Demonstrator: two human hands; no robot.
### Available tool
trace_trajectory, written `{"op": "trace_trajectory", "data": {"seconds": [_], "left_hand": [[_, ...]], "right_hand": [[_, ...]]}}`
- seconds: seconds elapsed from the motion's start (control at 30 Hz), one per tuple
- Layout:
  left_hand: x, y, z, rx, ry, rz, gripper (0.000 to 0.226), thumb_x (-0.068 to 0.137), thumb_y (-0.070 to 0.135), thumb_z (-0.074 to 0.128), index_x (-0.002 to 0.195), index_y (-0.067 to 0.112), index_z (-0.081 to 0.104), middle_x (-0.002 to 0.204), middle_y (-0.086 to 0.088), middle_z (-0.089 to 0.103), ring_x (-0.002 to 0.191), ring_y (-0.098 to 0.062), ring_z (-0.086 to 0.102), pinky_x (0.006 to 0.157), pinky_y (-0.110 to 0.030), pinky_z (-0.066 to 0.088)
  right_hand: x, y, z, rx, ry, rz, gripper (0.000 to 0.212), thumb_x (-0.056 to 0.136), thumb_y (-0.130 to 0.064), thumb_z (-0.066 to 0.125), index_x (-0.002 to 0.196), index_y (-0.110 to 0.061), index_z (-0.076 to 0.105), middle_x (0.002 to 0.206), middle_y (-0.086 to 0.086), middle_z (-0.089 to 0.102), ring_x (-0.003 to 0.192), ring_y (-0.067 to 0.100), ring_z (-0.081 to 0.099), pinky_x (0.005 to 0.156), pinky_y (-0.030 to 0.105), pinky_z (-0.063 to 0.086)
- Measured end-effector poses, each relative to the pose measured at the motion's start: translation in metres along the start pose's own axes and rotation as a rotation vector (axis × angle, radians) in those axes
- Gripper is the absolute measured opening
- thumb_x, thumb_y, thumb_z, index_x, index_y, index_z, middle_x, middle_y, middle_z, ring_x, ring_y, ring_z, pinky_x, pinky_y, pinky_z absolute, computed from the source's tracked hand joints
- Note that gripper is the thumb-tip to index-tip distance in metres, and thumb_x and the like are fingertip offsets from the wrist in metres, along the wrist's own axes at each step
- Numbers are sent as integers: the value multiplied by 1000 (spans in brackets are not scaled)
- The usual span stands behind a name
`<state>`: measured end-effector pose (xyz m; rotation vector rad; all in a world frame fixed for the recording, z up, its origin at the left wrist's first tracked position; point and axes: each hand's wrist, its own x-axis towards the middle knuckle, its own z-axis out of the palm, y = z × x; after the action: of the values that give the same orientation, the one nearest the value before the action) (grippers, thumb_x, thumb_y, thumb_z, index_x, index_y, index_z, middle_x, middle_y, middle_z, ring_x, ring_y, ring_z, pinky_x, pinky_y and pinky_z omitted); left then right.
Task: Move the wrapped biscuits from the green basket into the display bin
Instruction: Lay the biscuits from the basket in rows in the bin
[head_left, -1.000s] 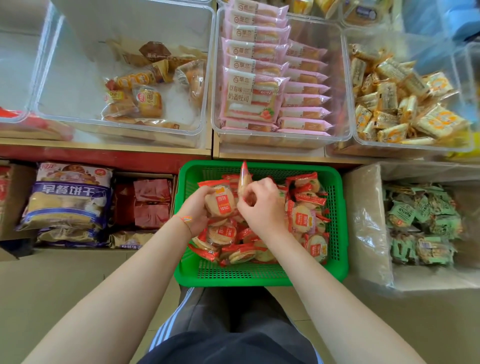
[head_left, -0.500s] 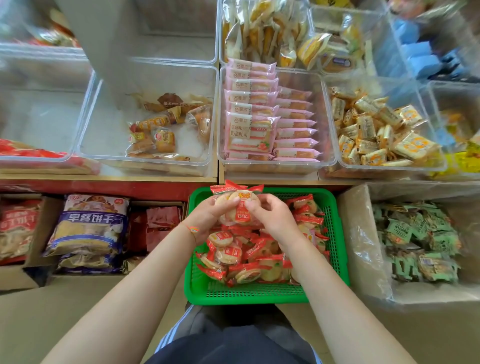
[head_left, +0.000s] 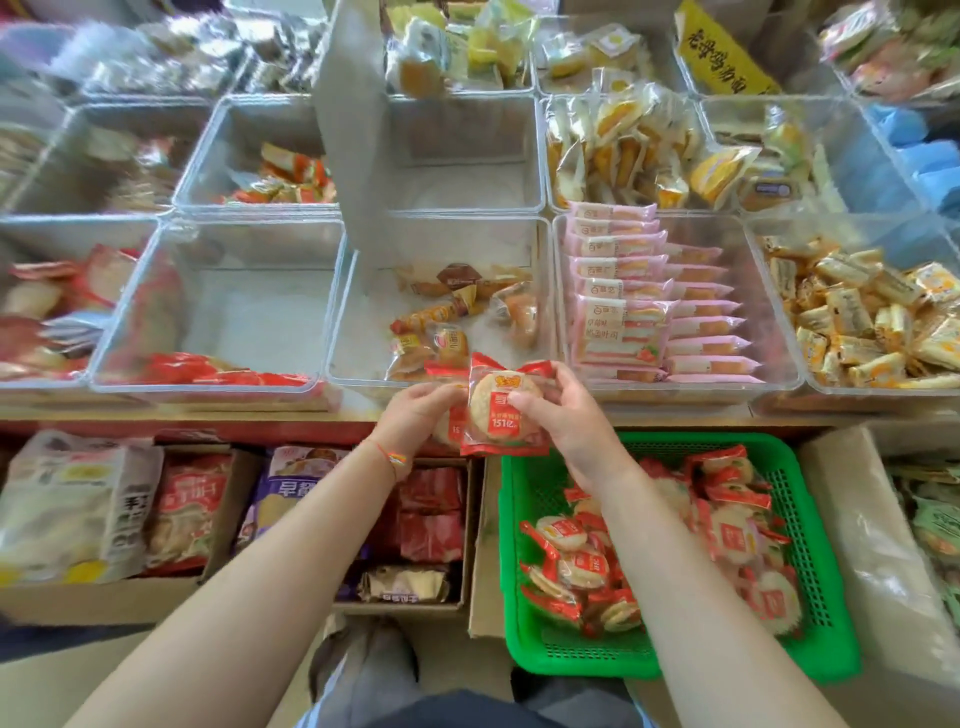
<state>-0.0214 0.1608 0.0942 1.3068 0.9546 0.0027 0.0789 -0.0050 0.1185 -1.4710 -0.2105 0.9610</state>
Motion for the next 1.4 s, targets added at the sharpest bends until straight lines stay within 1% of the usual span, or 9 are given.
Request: {"op": "trace_trajectory", "data": {"seconds": [0.3, 0.4, 0.5, 0.6, 0.67, 0.8, 0.97, 1.2, 1.4], "left_hand": [[75, 29, -256, 12, 294, 288, 12, 83, 9, 72, 80, 20, 69, 52, 15, 63, 47, 5, 52, 50, -18, 42], [96, 28, -327, 87, 318, 326, 11, 82, 24, 77, 90, 19, 71, 72, 9, 72, 67, -1, 65, 64, -26, 52], [113, 19, -371, 499, 356, 488, 21, 80, 28, 74, 100, 24, 72, 96, 1, 72, 91, -20, 68, 78, -33, 53], [120, 12, -389, 743, 404, 712, 25, 84, 6, 63, 108, 10, 68, 100, -8, 66, 93, -28, 62, 83, -38, 50], [123, 6, -395, 748, 409, 697, 28, 85, 4, 59, 112, 10, 64, 106, -7, 62, 95, -27, 59, 82, -41, 51], [128, 0, -398, 729, 389, 641, 25, 88, 7, 55, 112, 12, 63, 108, -5, 61, 99, -26, 58, 81, -37, 48], [127, 0, -399, 689, 307, 630, 23, 89, 6, 55, 110, 12, 63, 107, -3, 64, 95, -23, 59, 81, -32, 45], [122, -3, -392, 830, 228, 860, 20, 83, -2, 60, 101, 5, 65, 91, -11, 65, 88, -33, 60, 74, -32, 41], [131, -6, -394, 775, 270, 670, 56, 83, 7, 57, 137, 4, 41, 135, -18, 46, 128, -33, 40, 105, -41, 37]], "right_hand": [[99, 8, 230, 18, 311, -115, 22, 88, -17, 71, 103, -22, 56, 93, 0, 69, 81, 11, 67, 74, 32, 53], [127, 10, 299, -155, 288, -170, 29, 86, -14, 70, 105, -27, 52, 92, -3, 69, 74, 4, 65, 68, 26, 51], [152, 11, 337, -428, 269, -237, 28, 88, -12, 68, 108, -29, 58, 94, -10, 68, 84, 5, 66, 73, 20, 53], [174, 18, 358, -711, 286, -251, 31, 88, -9, 62, 114, -26, 63, 96, -9, 66, 89, 10, 63, 73, 15, 48], [186, 28, 368, -839, 194, -167, 32, 90, -10, 57, 119, -24, 63, 102, -5, 66, 89, 11, 60, 68, 13, 43], [206, 50, 379, -1165, -64, 48, 33, 90, -14, 50, 117, -23, 68, 120, 5, 65, 111, 24, 59, 91, 29, 47], [214, 51, 385, -1225, -92, 160, 37, 92, -14, 44, 120, -24, 66, 119, 6, 66, 108, 24, 59, 86, 28, 46], [212, 31, 408, -969, -31, -173, 69, 81, -16, 68, 142, -35, 40, 129, -4, 56, 109, 6, 51, 93, 29, 46], [233, 34, 411, -1164, 142, -321, 25, 93, -20, 57, 117, -23, 63, 104, 2, 70, 96, 25, 62, 77, 41, 53]]}}
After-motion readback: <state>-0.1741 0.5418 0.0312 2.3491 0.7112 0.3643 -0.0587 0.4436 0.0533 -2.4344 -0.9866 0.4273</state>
